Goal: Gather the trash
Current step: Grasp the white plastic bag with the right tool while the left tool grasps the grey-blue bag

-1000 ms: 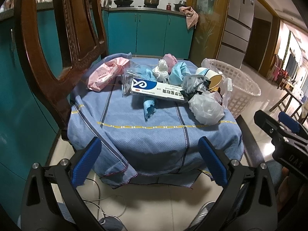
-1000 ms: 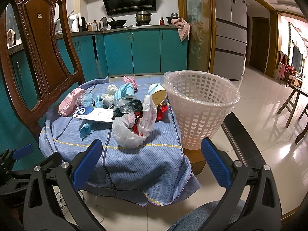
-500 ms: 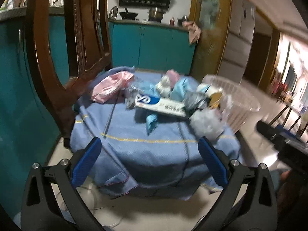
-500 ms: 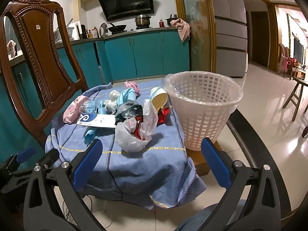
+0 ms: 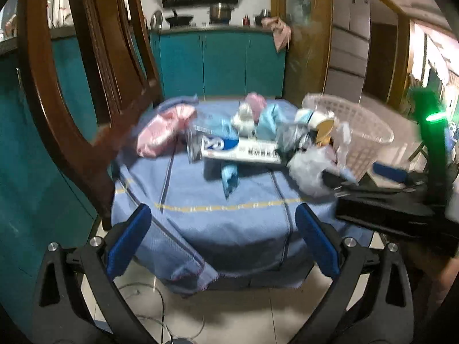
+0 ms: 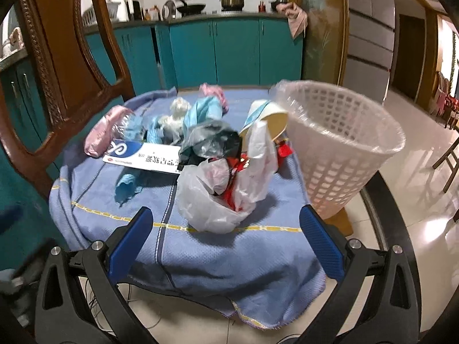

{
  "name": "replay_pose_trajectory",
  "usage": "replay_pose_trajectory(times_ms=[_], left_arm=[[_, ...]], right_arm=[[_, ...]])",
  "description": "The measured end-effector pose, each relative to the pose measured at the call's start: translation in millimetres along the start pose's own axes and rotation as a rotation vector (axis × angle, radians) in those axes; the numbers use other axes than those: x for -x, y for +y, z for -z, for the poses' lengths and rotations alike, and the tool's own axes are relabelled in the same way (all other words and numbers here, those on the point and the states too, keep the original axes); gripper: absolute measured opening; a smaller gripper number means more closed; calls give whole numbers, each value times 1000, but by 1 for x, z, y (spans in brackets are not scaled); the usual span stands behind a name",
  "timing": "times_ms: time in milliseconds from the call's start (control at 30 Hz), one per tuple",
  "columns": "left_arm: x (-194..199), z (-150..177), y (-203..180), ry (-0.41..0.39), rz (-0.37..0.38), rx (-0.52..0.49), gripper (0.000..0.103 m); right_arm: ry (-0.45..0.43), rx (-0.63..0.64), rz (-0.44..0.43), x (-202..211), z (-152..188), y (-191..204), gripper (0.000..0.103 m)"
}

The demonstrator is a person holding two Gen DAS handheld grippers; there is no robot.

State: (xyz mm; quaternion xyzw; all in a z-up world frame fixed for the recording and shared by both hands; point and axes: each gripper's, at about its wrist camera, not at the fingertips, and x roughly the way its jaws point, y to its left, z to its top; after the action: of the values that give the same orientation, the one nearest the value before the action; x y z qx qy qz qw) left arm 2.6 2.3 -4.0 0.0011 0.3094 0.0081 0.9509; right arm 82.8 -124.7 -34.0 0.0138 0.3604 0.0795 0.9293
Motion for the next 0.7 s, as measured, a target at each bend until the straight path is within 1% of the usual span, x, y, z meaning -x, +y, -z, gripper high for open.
replay_pose_trajectory(times_ms=[67,100,133,200,267,300,333,367,467,533,600,700], left_arm=[[4,-3,3,-6,28,13,100],[5,-5,5,-1,29,20,100],[5,-6,7,7,29,33,100],[6,-8,14,2,28,65,100],[7,-8,19,2,47,89,100],[8,-8,21,1,53,97,100],[8,-8,23,-3,55,105,100],[9,-8,24,-3,55,109,100],[4,-8,26,17,71,116,100],[0,-9,26,28,78,110,100],[-7,-11,23,43,93,90,100],[-19,-18,15,51,97,39,100]], right_arm=[[8,-9,-8,-11,-4,2,97],[9,-7,-3,-17,-6,4,96],[11,-1,9,-22,-8,7,92],[24,9,10,-29,-9,8,80],[50,8,9,-37,-9,8,56],[57,3,1,-38,-9,7,52],[60,-10,-9,-37,-9,5,46],[56,-22,-26,-34,-9,2,38],[40,-43,-67,-18,-8,-5,31],[22,-41,-86,-6,-6,-8,28],[3,-43,-121,8,-5,-11,26],[-51,-27,-135,24,-8,-14,24]])
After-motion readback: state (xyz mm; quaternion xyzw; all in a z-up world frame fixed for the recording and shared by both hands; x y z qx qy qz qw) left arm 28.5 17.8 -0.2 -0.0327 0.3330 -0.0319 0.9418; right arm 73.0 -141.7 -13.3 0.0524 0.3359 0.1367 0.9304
